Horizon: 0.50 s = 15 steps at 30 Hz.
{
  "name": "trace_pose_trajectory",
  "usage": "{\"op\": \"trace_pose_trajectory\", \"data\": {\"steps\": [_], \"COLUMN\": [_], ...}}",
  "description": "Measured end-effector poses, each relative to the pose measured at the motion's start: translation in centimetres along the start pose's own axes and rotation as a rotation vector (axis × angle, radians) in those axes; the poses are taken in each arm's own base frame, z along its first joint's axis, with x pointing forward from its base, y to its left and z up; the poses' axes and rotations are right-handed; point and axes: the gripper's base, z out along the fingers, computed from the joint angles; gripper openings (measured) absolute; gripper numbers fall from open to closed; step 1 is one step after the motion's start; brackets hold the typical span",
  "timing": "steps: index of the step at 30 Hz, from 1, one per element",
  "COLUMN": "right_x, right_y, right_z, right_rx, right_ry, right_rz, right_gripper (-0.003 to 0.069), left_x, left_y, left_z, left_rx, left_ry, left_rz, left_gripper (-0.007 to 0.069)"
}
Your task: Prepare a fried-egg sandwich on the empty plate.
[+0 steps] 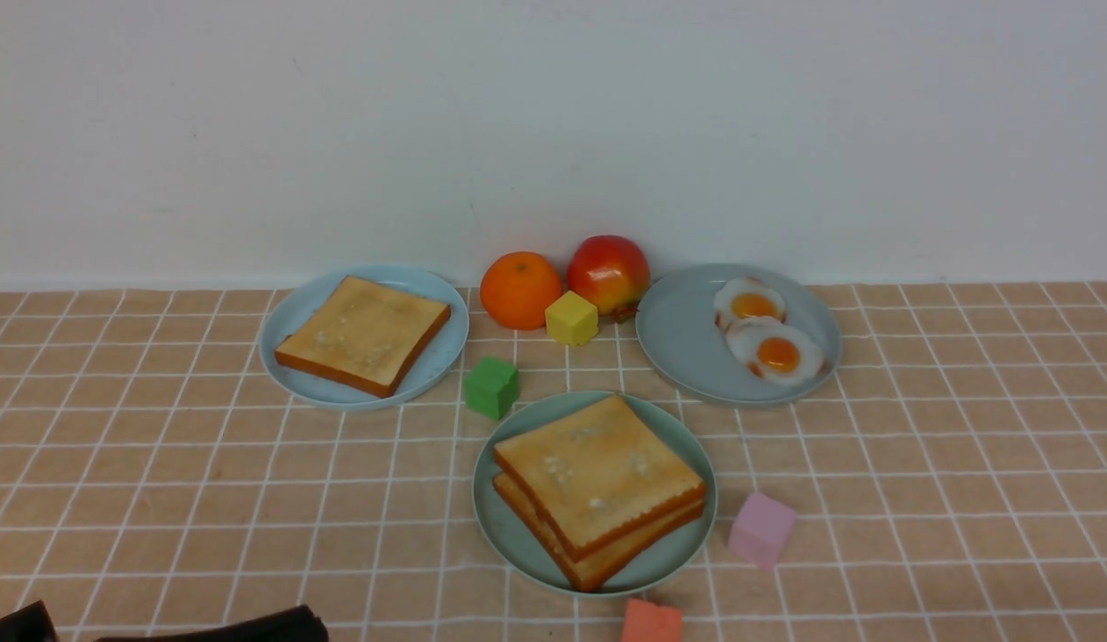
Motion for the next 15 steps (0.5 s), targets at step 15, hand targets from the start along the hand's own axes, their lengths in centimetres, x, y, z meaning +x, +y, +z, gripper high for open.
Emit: {"op": "trace_pose_trajectory", "data": {"steps": [15], "right_x": [0.0], "right_y": [0.0], "right_z": [0.0], "right_rx": [0.0], "right_ry": [0.0], "right_rz": [0.0], "right_gripper": [0.0034], "left_x": [4.6], "left_y": [4.8], "left_z": [-6.0], "left_rx": [-0.749], "left_ry": [-0.215], "left_rz": [-0.084], "left_gripper": [-0.0013]}}
